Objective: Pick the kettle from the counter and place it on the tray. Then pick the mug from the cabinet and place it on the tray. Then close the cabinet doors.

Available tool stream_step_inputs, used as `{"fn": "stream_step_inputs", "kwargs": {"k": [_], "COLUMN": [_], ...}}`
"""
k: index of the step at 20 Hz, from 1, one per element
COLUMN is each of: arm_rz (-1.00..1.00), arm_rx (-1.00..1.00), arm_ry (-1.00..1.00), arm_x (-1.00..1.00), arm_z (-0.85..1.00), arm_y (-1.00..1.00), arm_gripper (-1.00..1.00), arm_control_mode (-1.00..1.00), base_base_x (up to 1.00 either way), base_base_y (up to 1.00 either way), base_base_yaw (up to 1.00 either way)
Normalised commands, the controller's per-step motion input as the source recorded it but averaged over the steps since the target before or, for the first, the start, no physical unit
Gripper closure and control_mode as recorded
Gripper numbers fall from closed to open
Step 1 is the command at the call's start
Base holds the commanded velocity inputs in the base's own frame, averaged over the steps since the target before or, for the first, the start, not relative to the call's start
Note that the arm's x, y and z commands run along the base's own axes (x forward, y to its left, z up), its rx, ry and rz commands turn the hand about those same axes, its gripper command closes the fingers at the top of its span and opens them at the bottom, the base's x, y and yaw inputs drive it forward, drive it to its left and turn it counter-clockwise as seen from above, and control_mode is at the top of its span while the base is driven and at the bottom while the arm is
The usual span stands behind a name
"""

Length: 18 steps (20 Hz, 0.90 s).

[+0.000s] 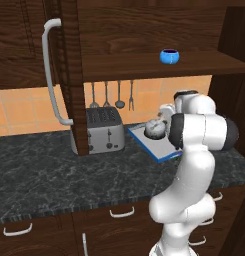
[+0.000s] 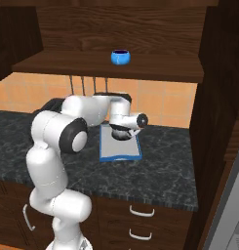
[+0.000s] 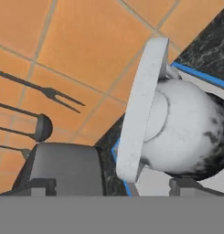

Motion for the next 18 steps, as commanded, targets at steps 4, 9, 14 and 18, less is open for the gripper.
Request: {"fn": "stream_step_inputs", "kwargs": {"k": [4, 9, 14, 18], "arm_rz": [-0.02, -0.01, -0.11, -0.18], "arm_rx": [0.0, -0.03, -0.07, -0.04], "arm_ry": [-0.25, -0.11, 0.0, 0.0], "arm_x": [-0.56, -0.74, -0.84, -0.71], "arm_z": [0.85, 0.73, 0.65, 0.48], "arm_y": [0.0, 0.0, -0.01, 0.0], "arm_gripper": [-1.0, -1.0, -1.0, -1.0], "arm_control_mode": [-1.0, -1.0, -1.0, -1.0], "base_base_x": [0.0, 0.0, 0.0, 0.0], "base_base_y": [0.0, 0.0, 0.0, 0.0], "base_base_yaw": [0.0, 0.0, 0.0, 0.0]}}
